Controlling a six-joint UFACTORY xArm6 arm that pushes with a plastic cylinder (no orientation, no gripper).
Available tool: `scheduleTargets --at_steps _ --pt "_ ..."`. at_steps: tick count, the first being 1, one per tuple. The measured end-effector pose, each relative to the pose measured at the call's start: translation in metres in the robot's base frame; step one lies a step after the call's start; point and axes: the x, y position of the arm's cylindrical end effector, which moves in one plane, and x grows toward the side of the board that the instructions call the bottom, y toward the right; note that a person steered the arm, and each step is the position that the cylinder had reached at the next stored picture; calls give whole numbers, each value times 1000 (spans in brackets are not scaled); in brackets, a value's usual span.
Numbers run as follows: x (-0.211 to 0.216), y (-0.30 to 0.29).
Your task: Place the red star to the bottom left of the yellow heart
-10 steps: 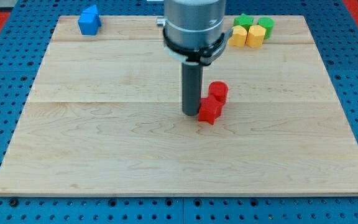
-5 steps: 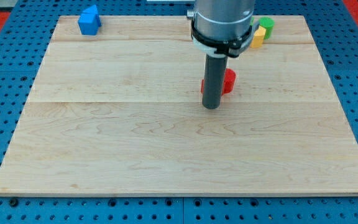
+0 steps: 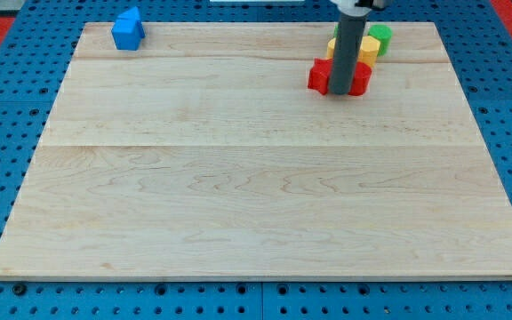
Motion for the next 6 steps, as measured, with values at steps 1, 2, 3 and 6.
scheduleTargets --at_steps 1,2,3,6 --pt "-16 5" --pt "-9 5" --pt "1 3" --pt "-38 -126"
